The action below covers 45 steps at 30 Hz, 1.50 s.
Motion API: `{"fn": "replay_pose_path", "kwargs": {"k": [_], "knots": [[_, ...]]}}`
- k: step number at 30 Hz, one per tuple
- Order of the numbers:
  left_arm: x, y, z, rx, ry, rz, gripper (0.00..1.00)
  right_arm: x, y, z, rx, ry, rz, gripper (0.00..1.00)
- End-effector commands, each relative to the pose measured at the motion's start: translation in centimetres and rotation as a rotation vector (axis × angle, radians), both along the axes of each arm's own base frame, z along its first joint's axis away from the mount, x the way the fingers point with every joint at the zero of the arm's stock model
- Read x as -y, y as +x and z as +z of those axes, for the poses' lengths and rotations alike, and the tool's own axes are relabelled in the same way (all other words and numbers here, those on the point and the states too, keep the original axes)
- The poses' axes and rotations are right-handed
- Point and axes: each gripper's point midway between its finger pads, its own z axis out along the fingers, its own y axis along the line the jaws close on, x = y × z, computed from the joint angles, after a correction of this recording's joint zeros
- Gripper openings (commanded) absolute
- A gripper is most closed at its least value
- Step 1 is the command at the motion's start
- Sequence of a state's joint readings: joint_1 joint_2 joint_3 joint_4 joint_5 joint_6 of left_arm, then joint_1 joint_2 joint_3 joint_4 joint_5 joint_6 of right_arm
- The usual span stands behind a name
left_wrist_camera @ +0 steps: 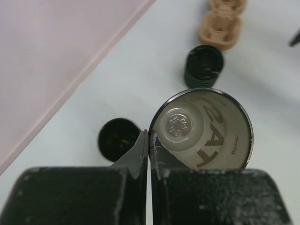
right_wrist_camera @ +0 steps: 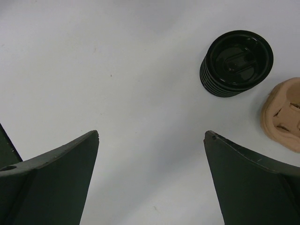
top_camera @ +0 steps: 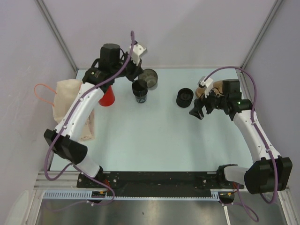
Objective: Pack the takeout coffee
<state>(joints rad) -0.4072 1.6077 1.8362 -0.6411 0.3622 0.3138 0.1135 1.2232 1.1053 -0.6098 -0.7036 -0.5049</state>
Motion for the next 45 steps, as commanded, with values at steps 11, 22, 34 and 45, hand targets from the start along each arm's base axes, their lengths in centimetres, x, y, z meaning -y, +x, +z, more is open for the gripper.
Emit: {"fn": "replay_pose_path", "kwargs": {"k": [11, 22, 34, 45], "knots": [[6.9, -6.7, -10.5, -0.139, 0.068, -0.277, 0.00, 3.8, 2.8, 0.4, 0.015, 0.006, -0.194, 1.00], [9.5, -8.4, -16.8, -0.236, 0.049, -0.316, 0.00, 5.6, 3.5, 0.1, 0.027, -0.002, -0.257, 1.00], [10.6, -9.3, -22.4, -0.328, 0.084, -0.320, 0.00, 5.9, 3.6, -0.2, 0.026, -0.012, -0.261, 1.00], [10.4, -9.4, -23.4, -0.343, 0.088, -0.303, 0.08, 5.8, 3.5, -0.5, 0.018, -0.013, -0.251, 1.00]]}}
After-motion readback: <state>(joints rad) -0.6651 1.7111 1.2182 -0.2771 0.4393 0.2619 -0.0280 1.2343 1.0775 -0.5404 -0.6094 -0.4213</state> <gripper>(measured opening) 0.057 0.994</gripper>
